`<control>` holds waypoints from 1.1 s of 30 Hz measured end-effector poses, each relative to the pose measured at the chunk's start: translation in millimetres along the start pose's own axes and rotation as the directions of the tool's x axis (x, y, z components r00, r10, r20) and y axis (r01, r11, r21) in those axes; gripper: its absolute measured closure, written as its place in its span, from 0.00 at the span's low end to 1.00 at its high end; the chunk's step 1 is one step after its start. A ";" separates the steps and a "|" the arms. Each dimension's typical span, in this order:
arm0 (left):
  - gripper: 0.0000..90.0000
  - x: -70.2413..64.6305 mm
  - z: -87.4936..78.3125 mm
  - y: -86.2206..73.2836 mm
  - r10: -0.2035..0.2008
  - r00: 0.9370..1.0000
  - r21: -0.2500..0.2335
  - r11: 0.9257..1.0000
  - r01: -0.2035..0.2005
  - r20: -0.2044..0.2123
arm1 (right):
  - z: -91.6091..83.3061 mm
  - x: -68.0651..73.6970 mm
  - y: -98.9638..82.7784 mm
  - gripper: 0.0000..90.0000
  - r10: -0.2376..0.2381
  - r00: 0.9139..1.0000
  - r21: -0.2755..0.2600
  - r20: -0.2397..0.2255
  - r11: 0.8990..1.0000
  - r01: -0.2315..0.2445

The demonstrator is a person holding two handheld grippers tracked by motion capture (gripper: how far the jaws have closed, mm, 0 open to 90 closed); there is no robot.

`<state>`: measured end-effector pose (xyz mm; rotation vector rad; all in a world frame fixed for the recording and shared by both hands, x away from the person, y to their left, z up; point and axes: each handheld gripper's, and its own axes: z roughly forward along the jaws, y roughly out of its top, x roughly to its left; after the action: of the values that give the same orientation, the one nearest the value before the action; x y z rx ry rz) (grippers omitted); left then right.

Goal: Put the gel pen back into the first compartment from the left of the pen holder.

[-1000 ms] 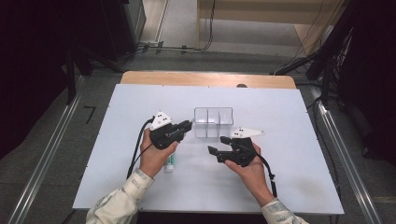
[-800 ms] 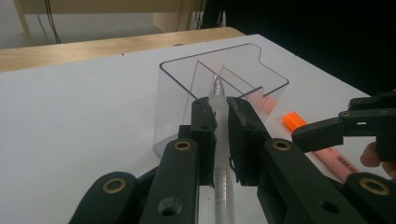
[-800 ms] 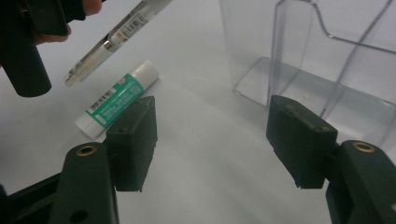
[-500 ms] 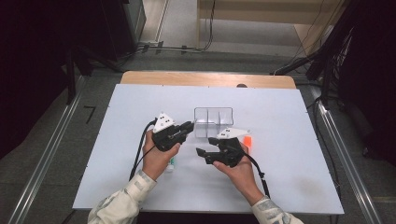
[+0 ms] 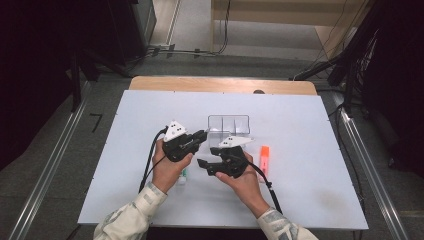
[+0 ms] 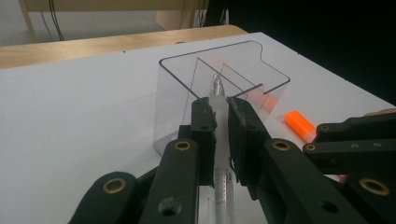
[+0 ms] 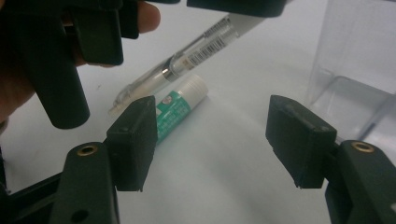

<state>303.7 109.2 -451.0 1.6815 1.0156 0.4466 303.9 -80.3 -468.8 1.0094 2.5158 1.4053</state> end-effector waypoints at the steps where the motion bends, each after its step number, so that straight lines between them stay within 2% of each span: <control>1: 0.91 -0.2 0.2 -0.1 0.001 1.000 0.001 1.000 -0.001 0.001 | 1.5 0.3 0.5 0.36 0.006 1.000 -0.001 -0.009 1.000 -0.006; 9: 0.91 -0.5 0.6 -0.4 0.001 1.000 0.007 1.000 -0.001 -0.004 | 9.7 0.8 4.1 0.38 0.075 0.995 -0.033 -0.063 0.997 -0.077; 15: 0.91 -0.5 0.4 -0.2 0.007 1.000 0.001 1.000 -0.007 0.003 | 12.0 -1.3 5.6 0.39 0.098 0.993 -0.035 -0.072 0.994 -0.101; 27: 0.91 -4.1 1.0 0.2 0.005 1.000 -0.008 1.000 -0.005 0.017 | 16.6 -1.7 6.2 0.41 0.096 0.993 -0.026 -0.075 0.995 -0.098; 30: 0.91 -5.5 0.0 1.3 0.007 1.000 -0.011 1.000 -0.007 0.021 | 17.9 -1.8 6.8 0.44 0.091 0.993 -0.023 -0.068 0.995 -0.093; 33: 0.91 -6.3 -1.3 2.3 0.006 1.000 -0.018 1.000 -0.006 0.024 | 18.8 -1.7 7.2 0.51 0.081 0.995 -0.018 -0.064 0.996 -0.082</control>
<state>300.1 104.8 -447.2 1.6709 0.9866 0.4374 315.9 -65.1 -474.3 1.0932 2.5255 1.5046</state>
